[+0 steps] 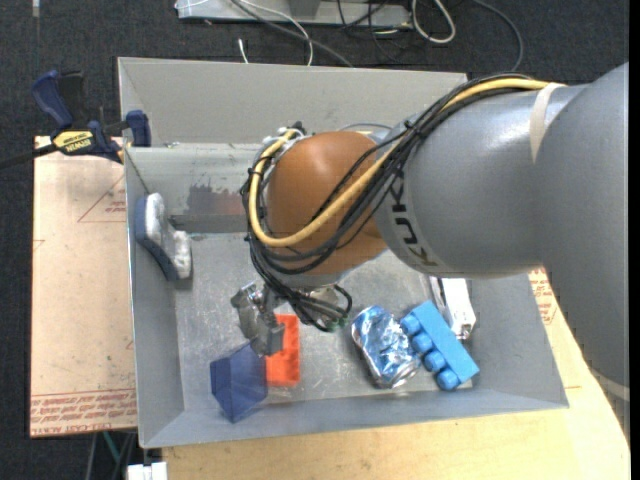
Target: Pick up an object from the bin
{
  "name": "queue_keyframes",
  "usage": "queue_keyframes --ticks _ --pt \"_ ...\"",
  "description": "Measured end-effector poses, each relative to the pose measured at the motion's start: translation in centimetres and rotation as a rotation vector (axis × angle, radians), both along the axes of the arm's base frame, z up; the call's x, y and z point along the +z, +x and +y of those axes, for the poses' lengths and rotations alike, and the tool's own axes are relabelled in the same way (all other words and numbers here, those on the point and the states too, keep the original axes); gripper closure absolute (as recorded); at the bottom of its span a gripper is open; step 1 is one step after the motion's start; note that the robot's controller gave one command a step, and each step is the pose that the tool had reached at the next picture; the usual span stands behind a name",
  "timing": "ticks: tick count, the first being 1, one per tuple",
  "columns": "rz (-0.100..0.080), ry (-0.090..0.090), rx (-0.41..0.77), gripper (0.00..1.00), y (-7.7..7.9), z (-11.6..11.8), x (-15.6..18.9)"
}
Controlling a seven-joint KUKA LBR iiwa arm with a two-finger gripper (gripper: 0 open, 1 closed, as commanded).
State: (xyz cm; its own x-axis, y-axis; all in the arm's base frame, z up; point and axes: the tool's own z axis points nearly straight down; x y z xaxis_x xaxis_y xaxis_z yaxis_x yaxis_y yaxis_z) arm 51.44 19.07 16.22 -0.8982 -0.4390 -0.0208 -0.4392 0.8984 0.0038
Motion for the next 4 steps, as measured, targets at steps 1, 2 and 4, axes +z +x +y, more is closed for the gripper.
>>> queue_keyframes --ticks 1,2,4 --pt "-0.012 0.0 0.201 1.0 0.0 -0.5 -4.6" --pt "-0.011 -0.001 0.243 1.0 0.2 0.7 -4.5" --pt "-0.026 0.0 0.458 1.0 1.1 -0.8 -6.8"
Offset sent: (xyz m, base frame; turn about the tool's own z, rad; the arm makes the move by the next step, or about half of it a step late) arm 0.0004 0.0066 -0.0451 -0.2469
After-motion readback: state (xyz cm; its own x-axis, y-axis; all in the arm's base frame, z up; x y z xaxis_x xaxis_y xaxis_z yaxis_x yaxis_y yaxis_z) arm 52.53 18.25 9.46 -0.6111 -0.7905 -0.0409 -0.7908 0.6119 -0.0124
